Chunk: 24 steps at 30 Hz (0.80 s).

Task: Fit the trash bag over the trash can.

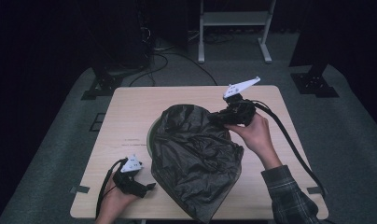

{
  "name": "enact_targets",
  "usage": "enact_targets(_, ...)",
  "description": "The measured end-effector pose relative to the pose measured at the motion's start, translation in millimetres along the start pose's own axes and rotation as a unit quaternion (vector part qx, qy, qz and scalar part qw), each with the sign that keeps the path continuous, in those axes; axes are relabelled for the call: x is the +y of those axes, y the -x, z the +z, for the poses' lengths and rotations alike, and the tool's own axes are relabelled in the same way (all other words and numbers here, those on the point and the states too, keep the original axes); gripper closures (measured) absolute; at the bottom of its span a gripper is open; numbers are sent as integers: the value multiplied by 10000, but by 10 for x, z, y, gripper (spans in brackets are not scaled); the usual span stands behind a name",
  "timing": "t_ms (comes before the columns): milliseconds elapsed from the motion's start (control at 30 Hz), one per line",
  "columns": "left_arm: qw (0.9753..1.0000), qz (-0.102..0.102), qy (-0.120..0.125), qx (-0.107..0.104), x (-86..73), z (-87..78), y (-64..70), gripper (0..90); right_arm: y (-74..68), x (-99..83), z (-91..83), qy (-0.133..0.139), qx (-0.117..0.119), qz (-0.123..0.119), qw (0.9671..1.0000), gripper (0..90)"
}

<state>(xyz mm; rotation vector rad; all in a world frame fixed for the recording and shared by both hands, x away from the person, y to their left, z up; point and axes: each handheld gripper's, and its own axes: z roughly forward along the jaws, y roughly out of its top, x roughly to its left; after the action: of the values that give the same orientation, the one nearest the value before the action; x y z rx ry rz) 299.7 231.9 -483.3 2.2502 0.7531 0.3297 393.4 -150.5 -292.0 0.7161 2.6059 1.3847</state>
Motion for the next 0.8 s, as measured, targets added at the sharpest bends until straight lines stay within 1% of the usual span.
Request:
enact_targets(33,10000,2,-2,0,0,0,0,0,4,1,-12,64,-2,10,10000,826)
enact_targets(67,10000,0,0,0,0,0,0,0,15,3,-29,136,-63,33,9999,776)
enact_targets(100,10000,1,-2,0,0,0,0,0,35,5,-47,142,-84,63,9998,711)
enact_targets(133,10000,0,0,0,0,0,0,0,61,7,-60,134,-89,120,9998,627)
enact_targets(200,10000,0,0,0,0,0,0,0,117,-4,-91,117,-176,232,9995,594)
enact_targets(233,10000,4,-2,0,0,0,0,0,133,-16,-107,178,-153,257,9994,559)
enact_targets(267,10000,0,0,0,0,0,0,0,153,-37,-130,262,-95,340,9990,545)
enact_targets(300,10000,1,-1,0,0,0,0,0,167,-57,-146,277,-61,375,9989,527)
enact_targets(333,10000,-1,0,-1,0,0,0,0,174,-76,-152,262,-56,385,9989,488)
enact_targets(367,10000,0,-1,0,0,0,0,0,178,-91,-144,212,-28,432,9988,470)
enact_targets(400,10000,0,0,0,0,0,0,0,179,-106,-113,83,-23,433,9990,462)
enact_targets(433,10000,1,-1,0,0,0,0,0,177,-113,-88,32,-48,430,9991,459)
enact_targets(467,10000,-1,-1,1,0,0,0,0,179,-123,-55,-18,-44,446,9990,484)
enact_targets(500,10000,-1,-1,1,0,0,0,0,179,-123,-55,-18,-44,446,9990,484)
enact_targets(533,10000,-3,-1,0,0,0,1,0,186,-132,-26,-64,5,473,9989,551)
enact_targets(567,10000,-2,-2,0,0,0,0,0,182,-142,5,-35,97,471,9988,676)
enact_targets(600,10000,-2,-1,-1,0,0,0,0,174,-141,4,2,102,444,9990,699)
enact_targets(700,10000,-4,-1,-1,0,0,0,0,147,-116,-36,138,-60,394,9991,793)
enact_targets(767,10000,-4,-1,-1,0,0,0,0,142,-92,-83,235,-63,359,9991,888)
enact_targets(800,10000,-1,-3,-2,0,0,0,0,135,-80,-97,248,-100,322,9991,894)
